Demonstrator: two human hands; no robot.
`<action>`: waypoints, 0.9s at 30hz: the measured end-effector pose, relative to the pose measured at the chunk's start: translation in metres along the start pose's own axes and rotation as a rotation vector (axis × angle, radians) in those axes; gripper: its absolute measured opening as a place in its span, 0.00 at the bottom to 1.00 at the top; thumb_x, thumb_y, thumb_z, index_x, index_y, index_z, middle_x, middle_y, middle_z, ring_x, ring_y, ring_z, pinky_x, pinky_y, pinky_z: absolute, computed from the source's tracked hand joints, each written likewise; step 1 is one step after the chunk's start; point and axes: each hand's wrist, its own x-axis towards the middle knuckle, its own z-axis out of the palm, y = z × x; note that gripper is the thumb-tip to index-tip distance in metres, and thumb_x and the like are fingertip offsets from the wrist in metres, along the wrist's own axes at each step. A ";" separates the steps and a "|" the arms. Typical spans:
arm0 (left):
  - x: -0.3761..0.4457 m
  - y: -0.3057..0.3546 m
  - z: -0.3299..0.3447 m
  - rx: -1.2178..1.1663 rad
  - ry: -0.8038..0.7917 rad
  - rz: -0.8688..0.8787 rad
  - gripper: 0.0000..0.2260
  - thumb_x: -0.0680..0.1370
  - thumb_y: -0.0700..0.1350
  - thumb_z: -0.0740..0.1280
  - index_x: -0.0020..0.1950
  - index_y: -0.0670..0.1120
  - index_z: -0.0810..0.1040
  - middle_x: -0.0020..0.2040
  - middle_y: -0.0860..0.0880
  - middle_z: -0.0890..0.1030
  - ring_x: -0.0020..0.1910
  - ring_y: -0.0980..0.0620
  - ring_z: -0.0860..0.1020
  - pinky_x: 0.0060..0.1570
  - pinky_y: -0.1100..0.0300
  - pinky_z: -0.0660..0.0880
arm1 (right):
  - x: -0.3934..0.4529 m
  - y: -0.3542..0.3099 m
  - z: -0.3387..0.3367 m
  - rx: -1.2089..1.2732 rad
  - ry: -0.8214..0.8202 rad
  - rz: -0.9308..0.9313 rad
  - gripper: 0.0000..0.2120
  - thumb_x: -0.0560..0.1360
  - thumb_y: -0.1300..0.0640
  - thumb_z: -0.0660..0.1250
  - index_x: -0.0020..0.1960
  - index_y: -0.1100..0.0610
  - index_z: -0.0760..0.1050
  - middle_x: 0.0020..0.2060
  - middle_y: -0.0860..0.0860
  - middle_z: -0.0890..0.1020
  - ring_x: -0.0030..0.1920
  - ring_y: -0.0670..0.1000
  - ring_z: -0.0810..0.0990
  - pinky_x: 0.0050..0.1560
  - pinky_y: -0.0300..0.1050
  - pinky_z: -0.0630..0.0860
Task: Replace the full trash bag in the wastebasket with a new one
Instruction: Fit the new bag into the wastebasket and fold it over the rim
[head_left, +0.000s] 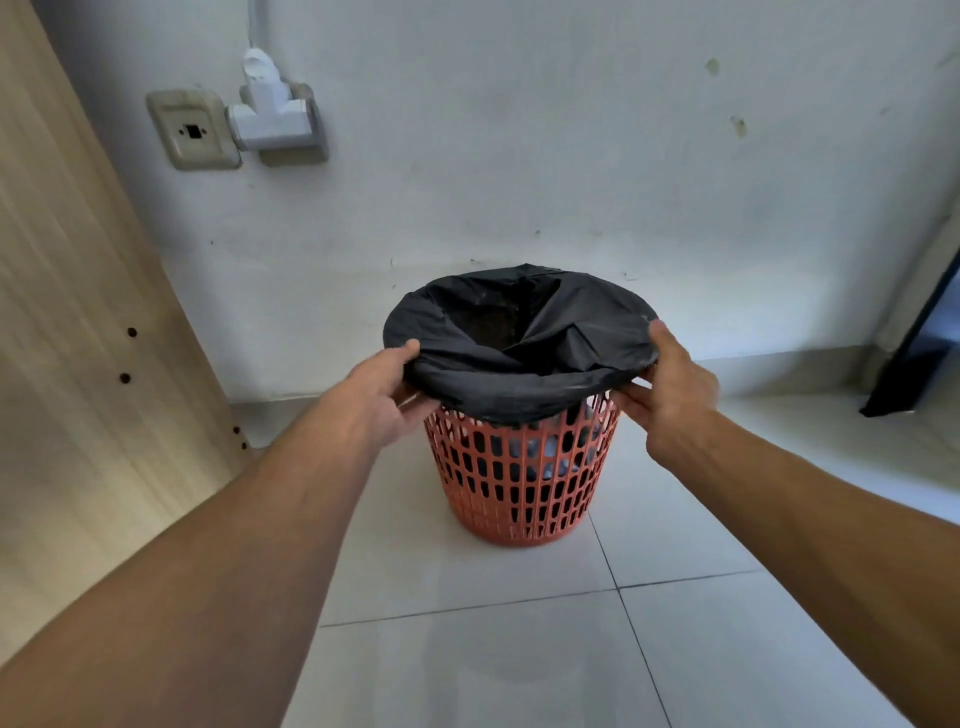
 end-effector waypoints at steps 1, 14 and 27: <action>-0.001 0.001 0.002 -0.021 -0.004 -0.006 0.10 0.77 0.44 0.70 0.52 0.39 0.75 0.43 0.42 0.79 0.38 0.47 0.78 0.34 0.53 0.80 | -0.003 -0.003 0.001 0.071 -0.009 0.028 0.14 0.76 0.49 0.70 0.54 0.58 0.75 0.44 0.53 0.83 0.35 0.51 0.84 0.29 0.41 0.80; -0.015 -0.008 0.006 -0.007 -0.089 -0.062 0.01 0.76 0.36 0.65 0.46 0.40 0.74 0.42 0.42 0.80 0.40 0.47 0.81 0.28 0.52 0.80 | -0.022 -0.009 0.001 -0.028 0.046 0.132 0.08 0.82 0.58 0.58 0.56 0.61 0.72 0.38 0.55 0.79 0.32 0.53 0.81 0.21 0.41 0.76; -0.033 -0.020 0.018 0.250 -0.238 -0.113 0.05 0.76 0.40 0.67 0.50 0.41 0.75 0.48 0.41 0.82 0.42 0.41 0.84 0.34 0.50 0.82 | -0.041 -0.014 0.011 -0.135 0.029 0.250 0.14 0.79 0.61 0.62 0.64 0.60 0.71 0.46 0.55 0.79 0.41 0.54 0.79 0.43 0.52 0.82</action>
